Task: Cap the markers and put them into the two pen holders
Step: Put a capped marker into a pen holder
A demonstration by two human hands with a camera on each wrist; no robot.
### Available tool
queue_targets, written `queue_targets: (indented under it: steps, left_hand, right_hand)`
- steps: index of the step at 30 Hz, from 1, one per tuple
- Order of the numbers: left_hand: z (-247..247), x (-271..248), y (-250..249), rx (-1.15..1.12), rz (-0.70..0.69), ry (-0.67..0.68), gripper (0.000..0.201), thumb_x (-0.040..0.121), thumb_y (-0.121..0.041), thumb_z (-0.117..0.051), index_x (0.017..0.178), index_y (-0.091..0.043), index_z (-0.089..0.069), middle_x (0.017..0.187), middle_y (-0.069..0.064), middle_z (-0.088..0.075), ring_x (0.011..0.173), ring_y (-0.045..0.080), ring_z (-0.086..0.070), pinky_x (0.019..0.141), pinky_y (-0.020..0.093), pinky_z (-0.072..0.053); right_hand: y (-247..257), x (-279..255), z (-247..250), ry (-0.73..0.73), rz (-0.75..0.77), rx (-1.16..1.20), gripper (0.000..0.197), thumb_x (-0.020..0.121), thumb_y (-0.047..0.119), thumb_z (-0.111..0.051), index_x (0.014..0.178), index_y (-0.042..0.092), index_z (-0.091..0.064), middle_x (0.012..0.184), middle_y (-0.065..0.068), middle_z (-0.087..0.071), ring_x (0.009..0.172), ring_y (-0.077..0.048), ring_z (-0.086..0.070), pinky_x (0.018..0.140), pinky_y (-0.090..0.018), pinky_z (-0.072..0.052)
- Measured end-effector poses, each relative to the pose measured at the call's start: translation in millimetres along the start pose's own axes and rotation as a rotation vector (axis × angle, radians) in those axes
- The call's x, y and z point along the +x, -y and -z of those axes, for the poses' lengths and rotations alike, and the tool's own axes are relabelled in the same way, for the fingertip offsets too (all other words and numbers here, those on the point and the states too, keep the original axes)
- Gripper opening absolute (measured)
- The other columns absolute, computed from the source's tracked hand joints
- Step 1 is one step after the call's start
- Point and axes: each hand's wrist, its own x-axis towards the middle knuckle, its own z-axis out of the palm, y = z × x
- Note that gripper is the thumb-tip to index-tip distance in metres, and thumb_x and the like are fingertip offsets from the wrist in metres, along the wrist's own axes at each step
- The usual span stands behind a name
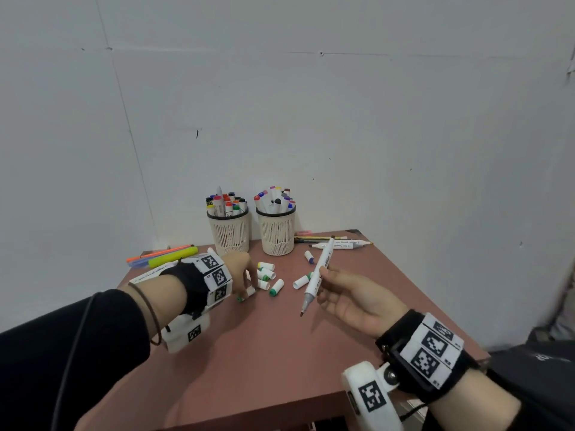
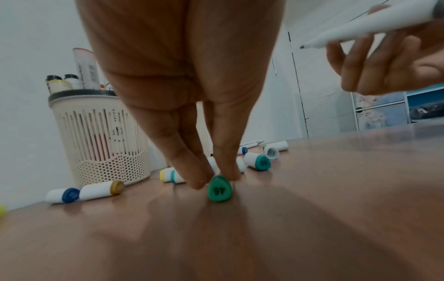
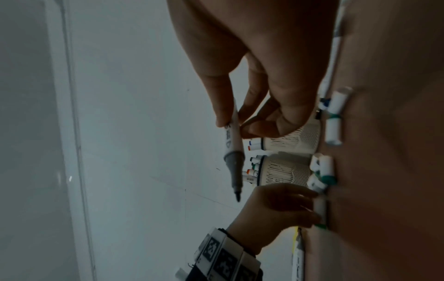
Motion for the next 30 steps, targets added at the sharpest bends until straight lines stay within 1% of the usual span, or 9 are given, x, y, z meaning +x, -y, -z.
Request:
queue_targets:
  steps: [2, 7, 10, 12, 16, 19, 24, 27, 30]
  left_hand:
    - [-0.3, -0.8, 0.9, -0.002, 0.014, 0.000, 0.036, 0.077, -0.011, -0.073, 0.112, -0.018, -0.068, 0.108, 0.002, -0.068, 0.086, 0.005, -0.054, 0.051, 0.002, -0.036]
    - [3.6, -2.1, 3.6, -0.032, 0.064, 0.037, 0.039, 0.078, -0.012, -0.073, 0.116, -0.018, -0.066, 0.102, 0.001, -0.063, 0.091, 0.008, -0.054, 0.064, 0.012, -0.043]
    - [4.2, 0.0, 4.2, -0.030, 0.086, 0.037, 0.038, 0.077, -0.017, -0.075, 0.114, -0.021, -0.067, 0.103, -0.001, -0.062, 0.097, 0.012, -0.058, 0.084, 0.025, -0.049]
    - [3.6, 0.7, 5.1, -0.017, 0.091, 0.023, 0.039, 0.076, -0.022, -0.076, 0.114, -0.023, -0.067, 0.110, -0.001, -0.066, 0.104, 0.015, -0.060, 0.092, 0.029, -0.049]
    - [2.4, -3.8, 6.4, -0.106, 0.096, 0.013, 0.039, 0.076, -0.018, -0.076, 0.114, -0.019, -0.067, 0.099, -0.002, -0.062, 0.093, 0.011, -0.058, 0.087, 0.027, -0.049]
    - [1.5, -10.5, 4.9, -0.181, 0.115, -0.015, 0.038, 0.077, -0.012, -0.075, 0.114, -0.012, -0.066, 0.098, 0.000, -0.059, 0.090, 0.013, -0.056, 0.086, 0.028, -0.050]
    - [-2.8, -22.9, 3.0, -0.296, 0.100, -0.054, 0.033, 0.076, -0.004, -0.072, 0.108, -0.009, -0.067, 0.089, 0.006, -0.065, 0.068, 0.011, -0.057, 0.061, 0.020, -0.048]
    - [-3.9, -33.1, 1.8, -0.419, 0.099, -0.126, 0.025, 0.079, -0.002, -0.066, 0.101, -0.013, -0.071, 0.081, 0.006, -0.068, 0.063, 0.013, -0.059, 0.068, 0.025, -0.053]
    - [-4.7, -48.3, -0.4, -0.598, 0.087, -0.197, 0.024, 0.081, 0.003, -0.061, 0.095, -0.014, -0.070, 0.076, 0.004, -0.068, 0.065, 0.017, -0.064, 0.076, 0.030, -0.058]
  right_hand:
    - [-12.5, -2.3, 3.4, -0.059, -0.014, 0.086, 0.005, 0.085, 0.004, -0.059, 0.087, 0.003, -0.063, 0.067, -0.011, -0.066, 0.050, -0.013, -0.057, 0.049, -0.019, -0.050]
    - [-41.7, -2.8, 14.9, -0.103, 0.006, 0.198, 0.006, 0.088, 0.007, -0.057, 0.084, 0.006, -0.061, 0.068, -0.007, -0.065, 0.056, -0.012, -0.059, 0.051, -0.020, -0.049]
    - [-43.9, -1.4, 17.7, -0.072, 0.073, 0.248, 0.001, 0.086, 0.008, -0.058, 0.086, 0.008, -0.059, 0.069, -0.006, -0.064, 0.062, -0.013, -0.059, 0.053, -0.021, -0.051]
    - [-41.3, -0.8, 17.8, -0.051, 0.130, 0.281, 0.004, 0.084, 0.007, -0.057, 0.087, 0.009, -0.059, 0.070, -0.004, -0.065, 0.065, -0.013, -0.059, 0.054, -0.021, -0.052]
    - [-38.2, -0.6, 17.5, -0.038, 0.188, 0.296, 0.009, 0.089, 0.006, -0.053, 0.087, 0.010, -0.060, 0.070, -0.002, -0.068, 0.067, -0.012, -0.061, 0.057, -0.020, -0.053]
    - [-38.5, 0.3, 17.9, -0.050, 0.200, 0.308, 0.008, 0.090, 0.005, -0.052, 0.088, 0.010, -0.058, 0.068, -0.002, -0.067, 0.064, -0.012, -0.061, 0.056, -0.020, -0.052]
    - [-39.9, 1.0, 19.0, -0.041, 0.204, 0.298, 0.007, 0.090, 0.005, -0.053, 0.088, 0.009, -0.059, 0.070, -0.004, -0.067, 0.069, -0.015, -0.061, 0.055, -0.020, -0.053]
    - [-40.9, 1.4, 18.4, -0.039, 0.220, 0.295, 0.007, 0.082, 0.005, -0.059, 0.088, 0.009, -0.058, 0.072, -0.005, -0.066, 0.071, -0.017, -0.060, 0.055, -0.021, -0.052]
    - [-43.0, 0.9, 17.3, -0.036, 0.237, 0.267, 0.007, 0.088, 0.003, -0.055, 0.087, 0.010, -0.058, 0.071, -0.005, -0.066, 0.065, -0.013, -0.062, 0.055, -0.021, -0.052]
